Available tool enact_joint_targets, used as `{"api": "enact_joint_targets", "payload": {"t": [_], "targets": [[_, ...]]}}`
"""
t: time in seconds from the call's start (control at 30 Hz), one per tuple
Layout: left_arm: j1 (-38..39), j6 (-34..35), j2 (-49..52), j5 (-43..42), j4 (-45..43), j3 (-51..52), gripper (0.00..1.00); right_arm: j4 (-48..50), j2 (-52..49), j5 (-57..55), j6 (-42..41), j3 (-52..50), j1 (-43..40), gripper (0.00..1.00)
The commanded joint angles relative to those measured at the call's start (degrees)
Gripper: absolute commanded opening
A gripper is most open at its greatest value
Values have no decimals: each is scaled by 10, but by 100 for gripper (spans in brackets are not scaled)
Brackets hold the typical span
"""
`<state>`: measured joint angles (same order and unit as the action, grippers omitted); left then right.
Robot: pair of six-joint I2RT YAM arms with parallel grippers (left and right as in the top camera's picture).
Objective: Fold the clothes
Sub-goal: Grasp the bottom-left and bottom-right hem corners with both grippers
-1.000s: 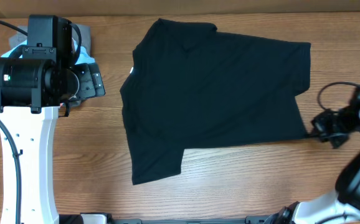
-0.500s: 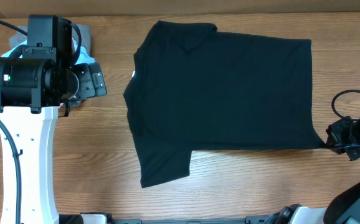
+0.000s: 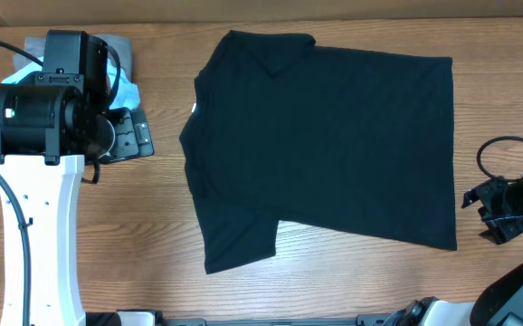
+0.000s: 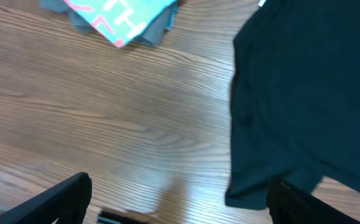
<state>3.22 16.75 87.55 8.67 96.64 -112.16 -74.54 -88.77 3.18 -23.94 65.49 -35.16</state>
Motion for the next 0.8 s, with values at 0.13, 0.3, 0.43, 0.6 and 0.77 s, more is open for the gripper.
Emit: {"api": "enact_joint_targets", "payload": {"t": [0.13,0.3,0.43,0.6,0.77], "targets": [[-2,15,-3,-88,0,81,91,68,7,42,-1,-101,1,64],[13,-5,-3,-137,-52,219,87,152,6,71,-1,-172,1,62],[58,-4,-3,-158,-128,348,87,180,6,85,-1,-188,1,62],[113,41,-2,-192,-218,505,88,184,6,85,-1,-188,1,62],[133,88,-2,-246,-299,619,88,188,6,85,-1,-188,1,62]]}}
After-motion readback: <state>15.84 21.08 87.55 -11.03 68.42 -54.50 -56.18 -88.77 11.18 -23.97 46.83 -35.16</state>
